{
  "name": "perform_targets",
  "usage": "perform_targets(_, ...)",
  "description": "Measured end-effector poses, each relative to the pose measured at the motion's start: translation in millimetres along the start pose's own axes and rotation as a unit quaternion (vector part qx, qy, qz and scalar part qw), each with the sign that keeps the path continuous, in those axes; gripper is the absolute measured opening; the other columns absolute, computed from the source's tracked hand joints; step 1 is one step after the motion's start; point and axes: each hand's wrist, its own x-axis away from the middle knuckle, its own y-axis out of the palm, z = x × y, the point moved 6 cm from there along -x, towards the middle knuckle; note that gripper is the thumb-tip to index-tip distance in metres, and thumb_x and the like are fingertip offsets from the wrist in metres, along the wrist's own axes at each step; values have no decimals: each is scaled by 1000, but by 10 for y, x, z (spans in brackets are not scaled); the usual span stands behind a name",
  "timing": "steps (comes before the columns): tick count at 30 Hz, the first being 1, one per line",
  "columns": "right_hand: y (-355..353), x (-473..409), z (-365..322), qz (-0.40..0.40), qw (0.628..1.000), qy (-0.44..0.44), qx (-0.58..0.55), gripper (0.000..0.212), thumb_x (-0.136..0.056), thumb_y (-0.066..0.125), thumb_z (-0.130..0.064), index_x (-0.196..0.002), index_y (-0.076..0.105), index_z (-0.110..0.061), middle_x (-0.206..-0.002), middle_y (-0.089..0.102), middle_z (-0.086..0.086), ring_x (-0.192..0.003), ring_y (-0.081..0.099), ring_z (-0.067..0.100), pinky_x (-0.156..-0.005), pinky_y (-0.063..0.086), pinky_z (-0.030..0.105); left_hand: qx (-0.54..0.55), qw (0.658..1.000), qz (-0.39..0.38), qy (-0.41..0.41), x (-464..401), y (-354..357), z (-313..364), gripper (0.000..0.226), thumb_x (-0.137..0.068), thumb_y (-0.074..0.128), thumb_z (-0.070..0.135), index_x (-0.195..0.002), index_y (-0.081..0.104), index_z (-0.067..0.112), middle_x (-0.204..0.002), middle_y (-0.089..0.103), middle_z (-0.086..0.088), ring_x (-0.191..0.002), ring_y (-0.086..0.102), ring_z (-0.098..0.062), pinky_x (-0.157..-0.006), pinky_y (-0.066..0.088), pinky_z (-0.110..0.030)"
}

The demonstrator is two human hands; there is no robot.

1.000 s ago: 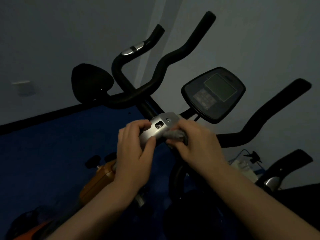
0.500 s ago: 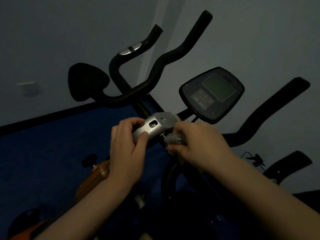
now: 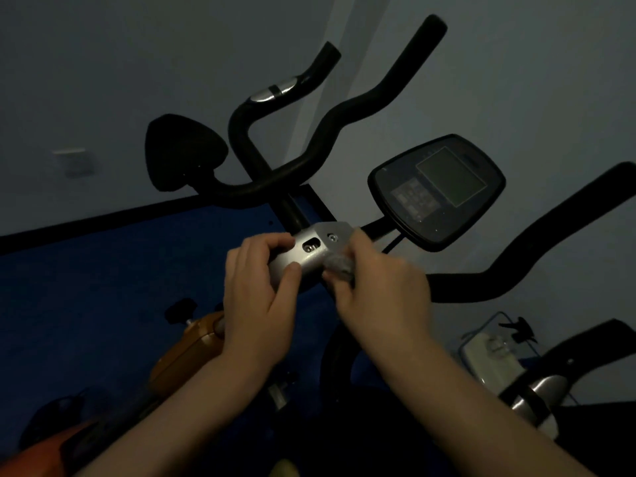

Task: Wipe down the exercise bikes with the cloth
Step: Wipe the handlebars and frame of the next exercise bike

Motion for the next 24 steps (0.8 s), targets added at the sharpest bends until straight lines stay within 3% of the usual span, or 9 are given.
perform_targets(1,-34,47,21,-16,1000,-15,2,23,-84,63,-36,-102,53,-26,-86,68,-1,-80,64,20,-46,24,18,1,1000,4,-2,-1,11,-4,27,-81,42,37,-107,50,35,-101,48,27,-101,42,5,-78,34,-11)
perform_targets(5,-122,-81,285,-98,992,6,-76,23,-74,72,-44,-85,58,-29,-82,66,-8,-79,61,12,-64,47,28,27,999,24,-31,-31,16,-51,22,-84,48,28,-105,53,30,-100,51,19,-98,45,4,-78,35,-12)
perform_targets(9,16,-129,268,-35,998,33,-36,24,-87,59,-45,-97,51,-25,-85,61,-10,-73,52,10,-55,36,27,55,997,30,-54,-26,1,-98,23,-84,46,30,-105,56,28,-106,57,0,-96,49,5,-74,34,-2)
perform_targets(12,-115,-129,419,-49,984,75,-156,17,-86,60,-42,-93,57,-28,-83,64,-12,-76,58,6,-60,43,24,63,997,10,-52,-11,-25,-102,25,-83,45,37,-105,55,34,-108,57,3,-99,52,-1,-78,37,-7)
perform_targets(14,-275,-237,482,29,964,94,-246,10,-88,60,-36,-95,62,-30,-86,66,-11,-78,59,1,-68,48,20,78,996,5,-51,-4,-33,-94,24,-83,45,37,-105,55,36,-109,58,4,-102,54,-4,-82,41,-17)
perform_targets(15,-239,-287,429,28,957,94,-273,11,-90,58,-33,-100,63,-30,-91,67,-9,-82,60,1,-72,49,19,84,995,6,-52,6,-32,-89,24,-83,45,37,-105,55,38,-109,58,4,-102,54,-6,-83,43,-22)
perform_targets(19,392,-461,178,-142,951,116,-248,34,-98,38,-40,-125,43,-20,-123,55,6,-104,54,20,-84,43,32,106,992,16,-60,28,-27,-67,24,-81,44,42,-103,51,46,-111,57,5,-103,55,-5,-82,42,-13)
perform_targets(22,444,-628,266,-171,930,174,-274,42,-99,33,-40,-133,37,-16,-130,52,12,-109,52,25,-88,43,35,120,991,27,-61,37,-64,-73,23,-82,46,37,-104,52,40,-110,59,9,-105,55,-5,-86,42,-16)
perform_targets(24,380,-525,170,-148,942,113,-280,33,-100,35,-36,-129,42,-22,-123,55,6,-103,54,20,-84,44,33,138,987,37,-73,53,-100,-116,22,-86,48,28,-106,53,34,-109,59,13,-102,56,-2,-84,43,-12)
